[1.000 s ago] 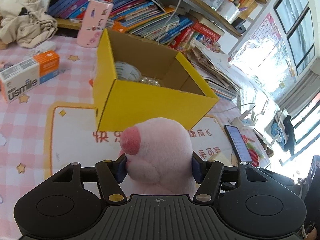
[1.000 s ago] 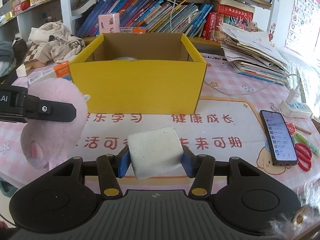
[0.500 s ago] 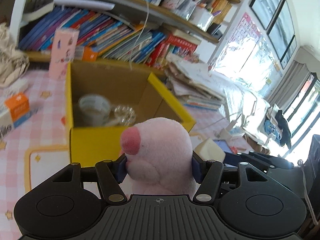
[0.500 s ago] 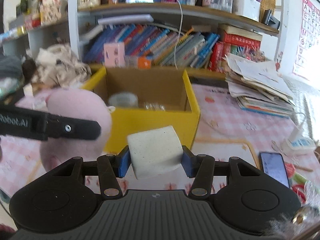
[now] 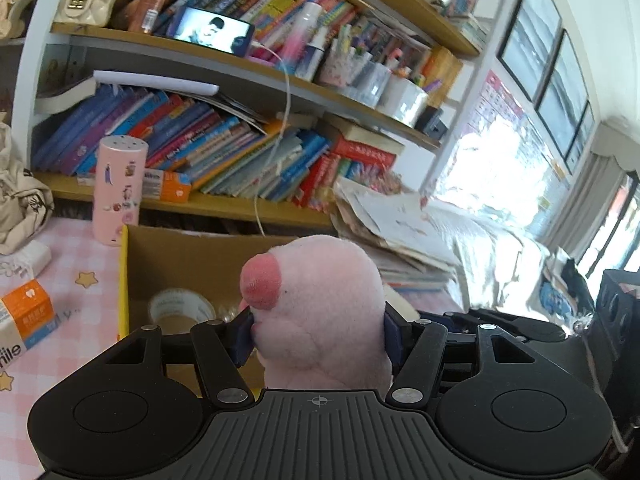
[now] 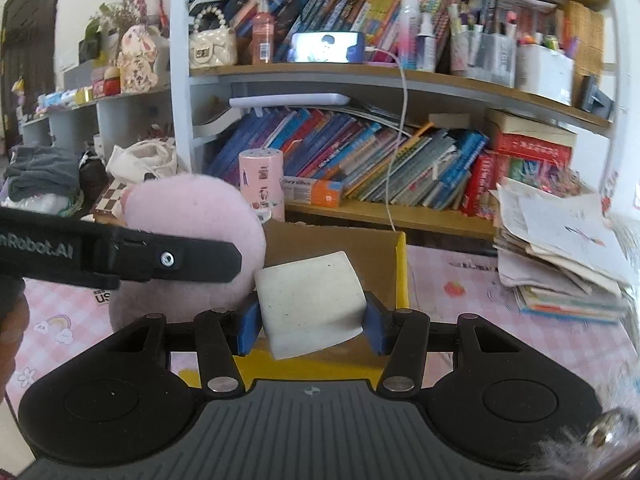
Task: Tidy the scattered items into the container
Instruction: 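Lower both tools into the box and open them, releasing pig and sponge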
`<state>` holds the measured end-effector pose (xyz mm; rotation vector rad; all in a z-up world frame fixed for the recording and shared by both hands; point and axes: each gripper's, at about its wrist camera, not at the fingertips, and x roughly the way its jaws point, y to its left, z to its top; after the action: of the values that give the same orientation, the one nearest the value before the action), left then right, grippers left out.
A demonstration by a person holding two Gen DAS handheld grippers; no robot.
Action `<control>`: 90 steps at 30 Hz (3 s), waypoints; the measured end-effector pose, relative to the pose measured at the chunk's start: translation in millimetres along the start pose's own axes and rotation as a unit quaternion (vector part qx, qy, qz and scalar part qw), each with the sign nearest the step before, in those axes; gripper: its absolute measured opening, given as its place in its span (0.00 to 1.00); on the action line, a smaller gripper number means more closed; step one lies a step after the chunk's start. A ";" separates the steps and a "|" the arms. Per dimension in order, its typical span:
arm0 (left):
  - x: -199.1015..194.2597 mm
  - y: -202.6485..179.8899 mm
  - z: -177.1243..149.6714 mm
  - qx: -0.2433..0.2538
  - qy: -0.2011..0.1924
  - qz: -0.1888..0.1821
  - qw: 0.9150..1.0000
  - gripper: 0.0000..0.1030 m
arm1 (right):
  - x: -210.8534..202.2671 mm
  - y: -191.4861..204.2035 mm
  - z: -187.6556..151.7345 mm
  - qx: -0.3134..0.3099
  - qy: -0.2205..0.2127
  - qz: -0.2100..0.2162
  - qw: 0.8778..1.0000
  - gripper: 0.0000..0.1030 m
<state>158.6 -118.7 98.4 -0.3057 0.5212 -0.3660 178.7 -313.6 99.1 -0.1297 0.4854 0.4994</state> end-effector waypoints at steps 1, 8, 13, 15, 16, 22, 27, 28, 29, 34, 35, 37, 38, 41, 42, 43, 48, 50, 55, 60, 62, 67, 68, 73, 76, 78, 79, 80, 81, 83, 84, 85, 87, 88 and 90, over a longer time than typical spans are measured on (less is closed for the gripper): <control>2.0 1.4 2.2 -0.004 -0.001 0.005 1.000 0.59 | 5.3 -3.0 3.3 -0.002 0.002 0.007 1.000 0.48; 24.1 13.1 16.4 -0.015 0.000 0.043 0.999 0.59 | 42.4 -16.6 18.6 -0.035 0.011 0.037 0.999 0.48; 43.0 23.8 18.1 -0.021 0.021 0.073 0.997 0.59 | 71.8 -24.0 24.1 -0.069 0.033 0.048 0.996 0.48; 52.9 28.3 18.9 -0.020 0.035 0.086 0.995 0.59 | 84.0 -25.8 24.6 -0.091 0.047 0.052 0.993 0.48; 57.4 30.1 19.0 -0.018 0.041 0.093 0.995 0.59 | 91.4 -26.6 24.8 -0.107 0.056 0.055 0.991 0.48; 90.4 34.7 13.7 0.045 0.104 0.135 0.984 0.59 | 134.4 -25.2 19.5 -0.266 0.102 0.065 0.956 0.48; 112.1 38.6 8.4 0.064 0.147 0.142 0.977 0.59 | 167.2 -22.1 16.3 -0.352 0.129 0.085 0.923 0.48; 116.1 39.7 6.9 0.068 0.155 0.143 0.975 0.59 | 172.9 -19.5 14.5 -0.371 0.132 0.090 0.915 0.48; 119.5 40.8 5.1 0.070 0.164 0.144 0.973 0.59 | 178.2 -16.7 12.4 -0.390 0.135 0.095 0.906 0.48; 130.9 40.2 -0.8 0.092 0.191 0.143 0.967 0.60 | 192.6 -0.1 -0.7 -0.470 0.146 0.121 0.862 0.48; 132.7 40.5 -1.3 0.092 0.196 0.143 0.966 0.60 | 195.3 3.2 -3.5 -0.483 0.147 0.125 0.854 0.48; 136.5 39.6 -3.6 0.103 0.206 0.145 0.962 0.60 | 200.6 8.1 -8.0 -0.505 0.150 0.130 0.840 0.48; 138.0 38.5 -4.5 0.111 0.210 0.147 0.960 0.60 | 202.8 10.1 -10.6 -0.516 0.152 0.134 0.832 0.48; 141.1 31.3 -7.7 0.153 0.220 0.151 0.952 0.60 | 210.2 14.5 -15.6 -0.538 0.160 0.140 0.816 0.48; 141.8 28.3 -9.6 0.171 0.224 0.152 0.947 0.60 | 213.3 15.7 -16.4 -0.545 0.162 0.142 0.810 0.48; 142.9 25.9 -11.2 0.184 0.227 0.153 0.944 0.60 | 215.5 16.6 -17.6 -0.552 0.163 0.144 0.805 0.48; 144.2 20.8 -14.2 0.200 0.230 0.153 0.940 0.61 | 225.6 19.1 -17.1 -0.564 0.170 0.151 0.794 0.48; 145.1 20.5 -14.4 0.196 0.232 0.153 0.940 0.63 | 227.4 18.7 -17.2 -0.561 0.174 0.153 0.795 0.48; 144.5 17.3 -14.9 0.191 0.231 0.150 0.942 0.65 | 228.9 18.9 -19.9 -0.566 0.179 0.151 0.791 0.49; 144.7 20.4 -13.8 0.184 0.229 0.154 0.943 0.70 | 225.4 20.5 -21.5 -0.569 0.175 0.148 0.790 0.60; 141.2 18.7 -13.5 0.190 0.218 0.160 0.944 0.78 | 225.2 20.3 -20.7 -0.567 0.172 0.144 0.793 0.65; 134.3 16.1 -10.3 0.194 0.201 0.162 0.946 0.83 | 221.4 20.7 -15.0 -0.557 0.169 0.143 0.800 0.72; 132.9 15.0 -9.6 0.194 0.198 0.162 0.947 0.84 | 219.3 20.6 -14.0 -0.556 0.168 0.144 0.801 0.75; 122.0 7.1 -6.5 0.203 0.179 0.165 0.949 0.85 | 206.8 20.8 -11.2 -0.549 0.167 0.149 0.805 0.78; 110.3 1.9 -5.7 0.203 0.163 0.167 0.951 0.88 | 196.6 21.2 -10.7 -0.546 0.165 0.149 0.808 0.80; 102.2 0.1 -5.4 0.200 0.150 0.170 0.953 0.89 | 189.5 21.6 -10.1 -0.541 0.165 0.149 0.811 0.80; 98.0 -0.2 -5.2 0.197 0.144 0.171 0.955 0.89 | 186.1 21.9 -9.9 -0.540 0.165 0.149 0.812 0.80; 94.5 -0.2 -4.9 0.194 0.140 0.172 0.956 0.90 | 183.4 22.0 -10.1 -0.539 0.164 0.148 0.813 0.80; 90.1 -0.1 -4.5 0.190 0.134 0.173 0.957 0.90 | 180.0 22.5 -10.0 -0.540 0.159 0.140 0.815 0.80; 82.3 0.0 -4.6 0.183 0.124 0.172 0.960 0.90 | 175.3 22.8 -8.7 -0.540 0.146 0.119 0.820 0.80; 77.6 -0.2 -4.8 0.180 0.118 0.171 0.961 0.90 | 172.4 22.6 -6.7 -0.535 0.142 0.115 0.825 0.80; 73.6 -0.4 -5.2 0.177 0.113 0.170 0.963 0.90 | 169.0 22.2 -4.1 -0.527 0.138 0.112 0.831 0.80; 65.1 -1.0 -6.3 0.173 0.096 0.169 0.965 0.90 | 163.0 21.7 -1.1 -0.515 0.131 0.097 0.841 0.80; 61.2 -1.4 -6.7 0.171 0.088 0.169 0.967 0.90 | 160.3 22.0 -0.1 -0.513 0.127 0.089 0.845 0.80; 54.0 -0.8 -6.7 0.166 0.072 0.167 0.969 0.90 | 154.3 20.8 1.0 -0.504 0.122 0.073 0.852 0.80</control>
<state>198.2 -143.0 70.2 0.1356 0.6317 -0.1426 287.4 -229.1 26.3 -1.1917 0.4383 0.8588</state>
